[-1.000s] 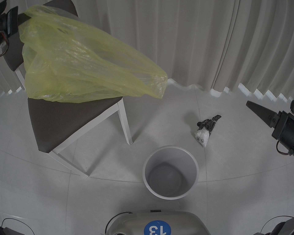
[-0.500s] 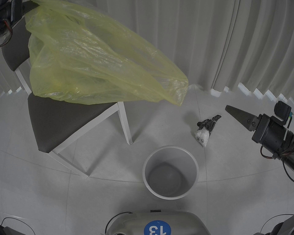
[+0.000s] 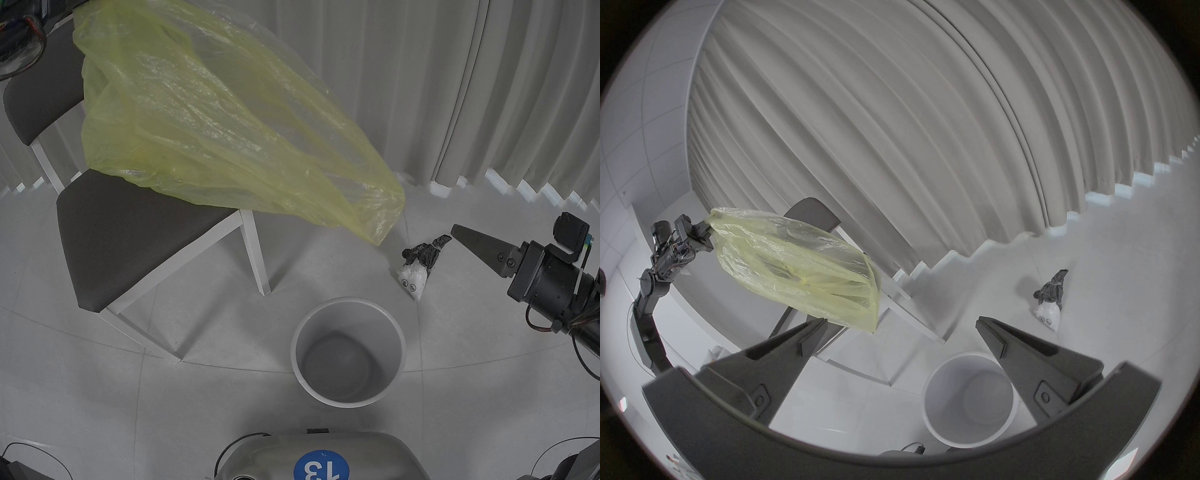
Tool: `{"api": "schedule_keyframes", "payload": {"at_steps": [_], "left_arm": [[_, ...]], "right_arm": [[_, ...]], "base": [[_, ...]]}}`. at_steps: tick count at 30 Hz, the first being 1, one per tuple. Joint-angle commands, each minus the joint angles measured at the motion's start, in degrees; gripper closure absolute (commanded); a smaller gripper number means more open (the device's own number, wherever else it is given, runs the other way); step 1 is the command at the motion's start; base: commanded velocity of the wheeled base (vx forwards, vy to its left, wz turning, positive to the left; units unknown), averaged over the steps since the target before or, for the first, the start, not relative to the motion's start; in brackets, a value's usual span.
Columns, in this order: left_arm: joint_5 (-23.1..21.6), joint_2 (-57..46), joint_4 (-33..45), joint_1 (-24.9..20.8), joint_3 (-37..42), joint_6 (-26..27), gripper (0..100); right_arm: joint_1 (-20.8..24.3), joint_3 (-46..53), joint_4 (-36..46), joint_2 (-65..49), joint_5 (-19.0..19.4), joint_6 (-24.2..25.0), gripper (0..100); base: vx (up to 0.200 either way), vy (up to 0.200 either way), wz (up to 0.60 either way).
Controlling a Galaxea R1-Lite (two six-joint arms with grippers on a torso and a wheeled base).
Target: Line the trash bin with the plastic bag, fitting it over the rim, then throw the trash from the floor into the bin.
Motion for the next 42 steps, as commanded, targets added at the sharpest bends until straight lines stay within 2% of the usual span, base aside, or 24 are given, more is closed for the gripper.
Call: {"api": "schedule_keyframes", "payload": {"at_steps": [1,7,11,15,26,42], "left_arm": [[-0.1,1.1,-0.1,-1.8,-1.4,-1.7,100],[-1.3,1.1,-0.1,-2.6,-1.6,-2.6,100],[-1.4,1.0,-0.1,-4.0,-1.6,-3.8,100],[-1.4,0.9,-1.7,-5.0,-1.2,-5.3,100],[-1.4,1.1,-2.9,-5.0,-1.2,-5.7,100],[-1.5,-0.4,-2.8,-5.7,-0.8,-5.8,100]], "right_arm": [[0.8,0.3,-0.1,0.3,0.2,1.5,0],[1.0,-0.3,-0.8,1.8,0.2,4.3,0],[1.7,0.1,-5.2,4.5,0.3,7.7,0],[1.8,0.7,-10.6,7.9,0.2,8.8,0],[5.4,3.6,-13.0,9.0,0.2,8.8,0],[4.1,-4.0,-12.6,10.6,0.2,8.3,0]], "base": [[0.000,0.000,0.00],[0.000,0.000,0.00],[0.000,0.000,0.00],[0.000,0.000,0.00],[0.000,0.000,0.00],[0.000,0.000,0.00]]}}
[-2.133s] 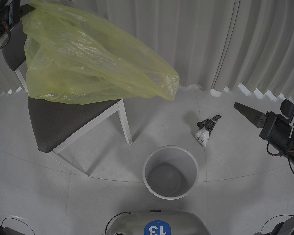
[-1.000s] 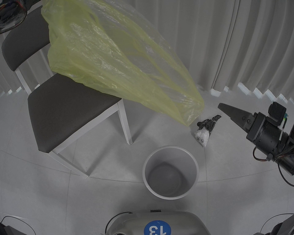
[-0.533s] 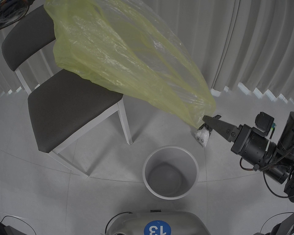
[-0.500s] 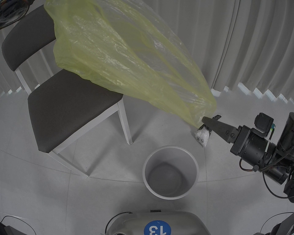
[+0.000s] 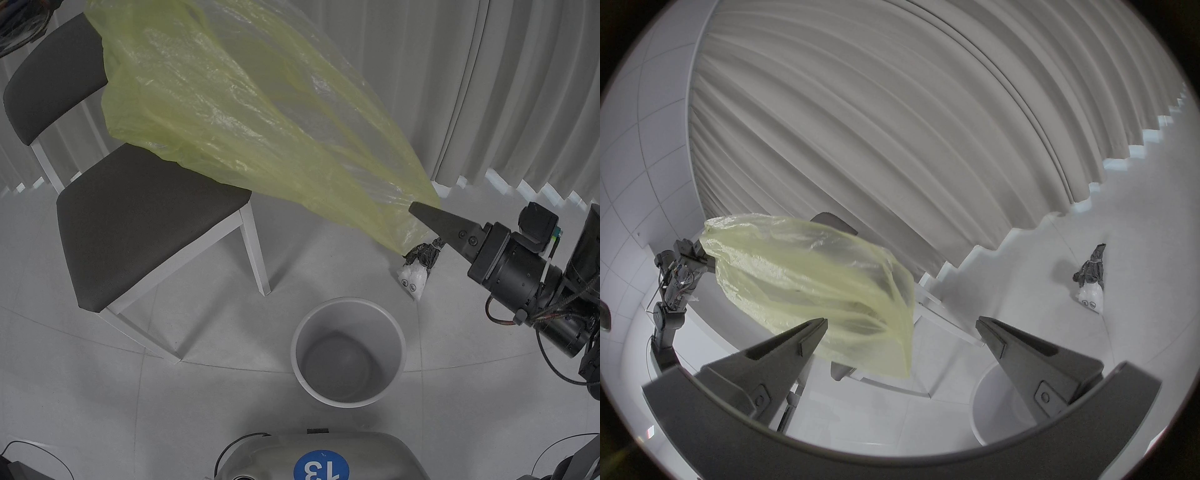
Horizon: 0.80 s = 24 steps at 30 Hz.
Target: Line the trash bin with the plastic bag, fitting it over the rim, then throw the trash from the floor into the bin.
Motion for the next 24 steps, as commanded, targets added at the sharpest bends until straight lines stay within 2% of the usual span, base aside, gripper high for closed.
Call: {"api": "schedule_keyframes", "payload": {"at_steps": [1,14,24], "left_arm": [[0.0,-0.6,0.0,-0.3,0.1,-0.1,100],[0.0,-0.7,-0.2,-0.3,-0.1,-1.3,100],[0.0,-1.1,-0.1,-0.3,0.1,-1.3,100]], "right_arm": [[-0.3,-1.7,0.2,0.8,0.1,0.0,0],[0.2,-7.0,-0.1,9.5,0.5,0.4,0],[-0.2,-9.6,-0.1,10.2,-0.1,0.3,0]], "base": [[0.000,0.000,0.00],[0.000,0.000,0.00],[0.000,0.000,0.00]]}}
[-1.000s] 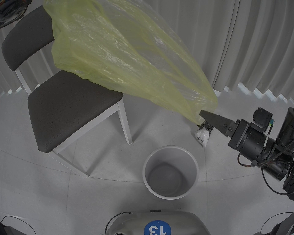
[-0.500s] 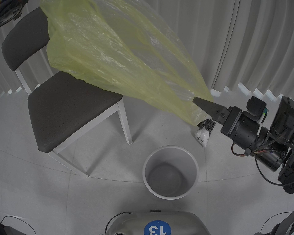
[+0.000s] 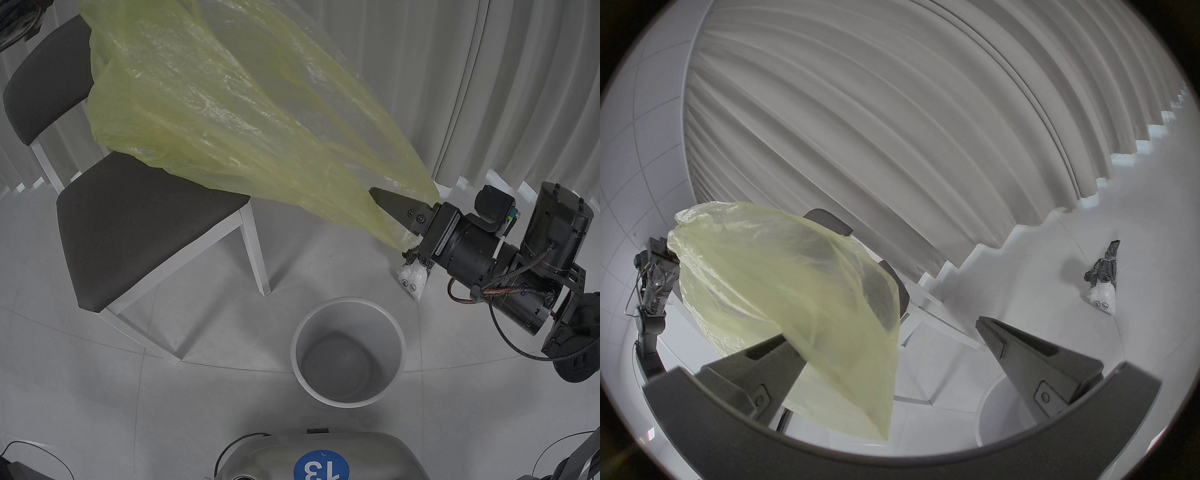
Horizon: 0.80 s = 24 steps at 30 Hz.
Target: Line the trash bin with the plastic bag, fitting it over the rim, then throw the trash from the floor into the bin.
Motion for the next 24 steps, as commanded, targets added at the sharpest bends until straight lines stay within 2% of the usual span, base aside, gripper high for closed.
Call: {"api": "schedule_keyframes", "payload": {"at_steps": [1,5,6,24], "left_arm": [[0.0,-0.2,0.0,0.0,0.1,0.0,100],[0.0,-0.2,0.0,0.0,0.2,0.0,100],[0.0,-0.2,0.0,0.0,0.2,0.0,100],[0.0,-0.8,0.0,0.1,3.5,0.1,100]], "right_arm": [[0.0,-0.2,0.0,0.3,-0.1,-0.2,0],[0.0,-0.2,0.0,0.3,-0.1,-0.5,0],[0.0,-0.1,0.0,0.3,-0.1,-0.5,100],[0.0,1.5,0.6,-1.5,-0.2,-1.6,100]], "base": [[0.000,0.000,0.00],[0.000,0.000,0.00],[0.000,0.000,0.00],[0.000,0.000,0.00]]}}
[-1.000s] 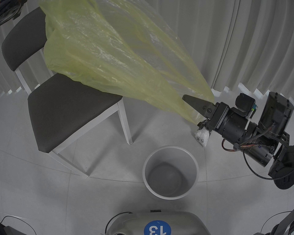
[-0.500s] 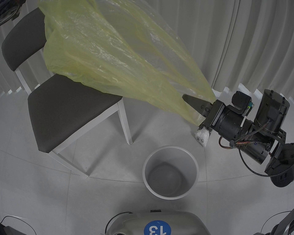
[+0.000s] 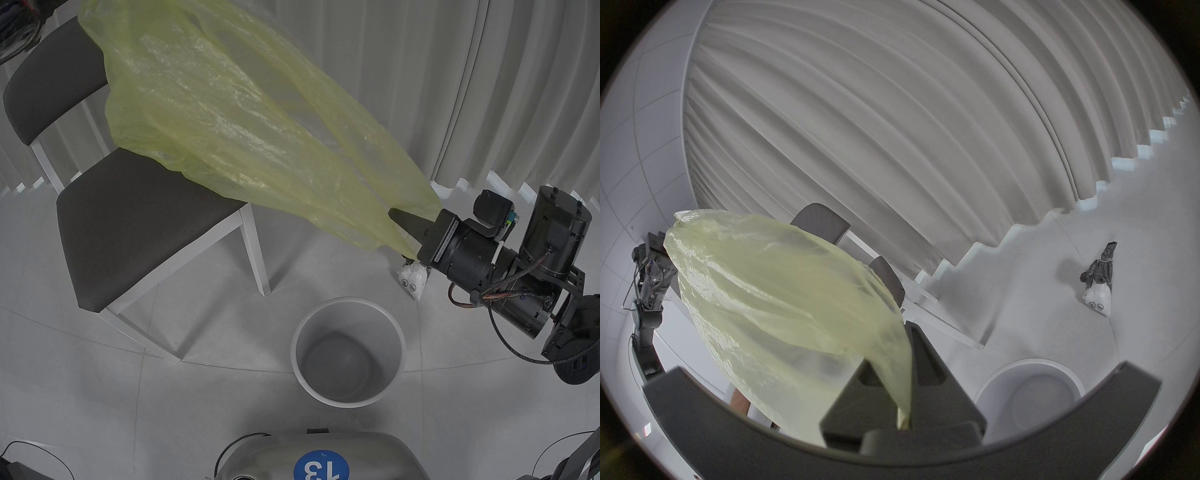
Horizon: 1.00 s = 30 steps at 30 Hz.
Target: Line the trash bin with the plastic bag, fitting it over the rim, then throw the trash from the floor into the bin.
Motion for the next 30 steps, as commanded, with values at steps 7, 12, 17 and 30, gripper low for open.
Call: {"api": "schedule_keyframes", "payload": {"at_steps": [7,12,17,30], "left_arm": [[-0.7,-1.3,0.0,-0.1,1.6,0.0,100],[-1.6,-2.8,0.6,-0.1,2.8,0.1,100],[-2.3,-3.8,0.3,-0.1,4.9,0.2,100],[-4.1,-5.2,-0.7,-0.4,12.1,-0.1,100]], "right_arm": [[0.0,1.5,3.2,-6.2,0.0,-2.6,100],[-0.1,1.4,8.8,-10.3,-0.6,-6.0,100],[-0.1,1.0,12.4,-12.4,-3.4,-8.2,100],[-1.2,1.4,22.5,-22.0,-3.9,-8.4,100]], "base": [[0.000,0.000,0.00],[0.000,0.000,0.00],[0.000,0.000,0.00],[0.000,0.000,0.00]]}}
